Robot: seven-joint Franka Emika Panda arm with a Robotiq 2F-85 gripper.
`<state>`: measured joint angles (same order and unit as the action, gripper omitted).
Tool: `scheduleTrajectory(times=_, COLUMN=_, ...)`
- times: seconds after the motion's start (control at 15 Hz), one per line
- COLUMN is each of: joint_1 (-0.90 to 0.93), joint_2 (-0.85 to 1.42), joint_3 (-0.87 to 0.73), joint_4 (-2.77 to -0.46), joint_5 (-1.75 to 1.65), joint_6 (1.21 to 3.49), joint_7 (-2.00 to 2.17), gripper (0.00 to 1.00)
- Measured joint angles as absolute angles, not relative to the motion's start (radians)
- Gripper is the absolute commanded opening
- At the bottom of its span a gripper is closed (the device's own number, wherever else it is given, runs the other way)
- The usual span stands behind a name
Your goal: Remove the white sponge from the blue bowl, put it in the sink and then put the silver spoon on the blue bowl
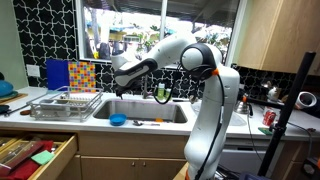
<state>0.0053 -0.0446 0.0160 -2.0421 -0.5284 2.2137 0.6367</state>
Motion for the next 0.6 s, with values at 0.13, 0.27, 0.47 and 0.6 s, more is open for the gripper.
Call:
scheduleTrajectory(times=0.13, joint_1=0.001, joint_2=-0.066, joint_3=0.004, joint_4=-2.071, joint_5=-0.407, joint_6=2.233, joint_7=0.492, gripper=1.0)
scheduleTrajectory(times=0.27, joint_1=0.0, joint_2=-0.099, joint_3=-0.01, joint_4=-2.101, joint_5=-0.29, joint_6=2.227, joint_7=0.339, gripper=1.0)
scheduleTrajectory(times=0.47, joint_1=-0.006, joint_2=-0.168, joint_3=-0.031, joint_4=-2.139, joint_5=-0.174, joint_6=2.116, joint_7=0.133, gripper=1.0)
scheduleTrajectory(times=0.6, joint_1=-0.022, joint_2=-0.215, joint_3=-0.037, joint_4=-2.156, joint_5=-0.186, joint_6=2.023, joint_7=0.089, gripper=1.0)
